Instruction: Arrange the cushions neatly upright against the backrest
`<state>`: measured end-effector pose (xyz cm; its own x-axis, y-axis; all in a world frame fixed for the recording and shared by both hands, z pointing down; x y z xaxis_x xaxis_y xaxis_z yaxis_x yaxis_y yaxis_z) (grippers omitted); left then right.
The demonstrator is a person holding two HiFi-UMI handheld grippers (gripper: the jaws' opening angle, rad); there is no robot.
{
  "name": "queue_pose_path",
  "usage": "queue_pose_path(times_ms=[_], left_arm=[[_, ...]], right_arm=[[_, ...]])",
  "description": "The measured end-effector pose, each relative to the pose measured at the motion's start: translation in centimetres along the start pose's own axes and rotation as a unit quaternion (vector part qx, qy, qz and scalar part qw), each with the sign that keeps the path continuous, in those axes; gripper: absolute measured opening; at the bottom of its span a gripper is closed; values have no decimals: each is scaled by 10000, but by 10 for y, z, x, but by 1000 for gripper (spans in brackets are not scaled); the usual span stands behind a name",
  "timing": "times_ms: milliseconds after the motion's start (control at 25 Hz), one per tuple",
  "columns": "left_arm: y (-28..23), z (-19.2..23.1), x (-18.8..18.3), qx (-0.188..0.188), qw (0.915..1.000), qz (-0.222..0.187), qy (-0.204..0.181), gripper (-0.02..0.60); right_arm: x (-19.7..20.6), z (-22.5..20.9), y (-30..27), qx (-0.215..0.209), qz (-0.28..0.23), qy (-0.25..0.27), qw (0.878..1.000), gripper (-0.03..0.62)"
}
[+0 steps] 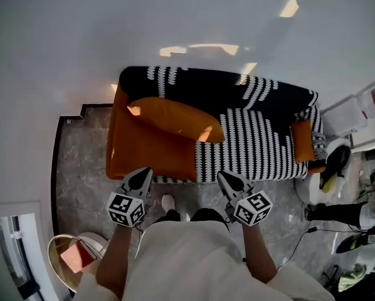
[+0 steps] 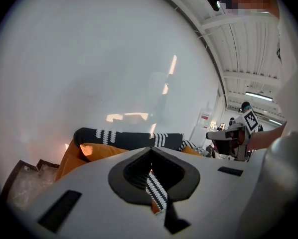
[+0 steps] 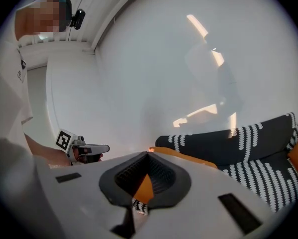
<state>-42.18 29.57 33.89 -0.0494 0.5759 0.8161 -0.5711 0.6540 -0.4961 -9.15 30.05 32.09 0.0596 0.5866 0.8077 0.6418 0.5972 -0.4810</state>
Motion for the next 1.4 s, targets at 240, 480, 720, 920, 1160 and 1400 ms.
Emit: queue_pose_path(times_ms=[240, 480, 720, 920, 1160, 1400], left_arm=[[-16, 19, -1, 201, 9996, 55, 201, 18], [-49, 19, -4, 165, 9994, 296, -18, 18], [-84, 29, -19, 8, 9978, 630, -181, 18], [-123, 46, -43, -293, 9955, 834, -327, 18], [-157, 66, -54, -503, 9930, 1016, -321, 18], [-182, 87, -56, -411, 9913, 1232, -222, 18]], right_arm=[[2, 5, -21, 137, 354, 24, 9993, 21], [2, -26, -40, 215, 562, -29, 9982, 21], [-13, -66, -77, 48, 640, -115, 9979, 21], [-28, -107, -117, -129, 845, -62, 9963, 21], [-30, -144, -160, -312, 1073, -117, 9937, 21], [-31, -163, -178, -121, 1287, -150, 9915, 21]])
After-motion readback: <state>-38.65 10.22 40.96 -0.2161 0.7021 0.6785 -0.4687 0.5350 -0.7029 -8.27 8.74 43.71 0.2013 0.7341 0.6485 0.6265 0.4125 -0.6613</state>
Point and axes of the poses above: the fingertips, and each gripper's own axes: y backward along the fingers, z to its left, x out of its underside, the point moved 9 cm from there along y, backward along the fingers, and after that the axes turned 8 degrees about z, right-handed, at the moved point
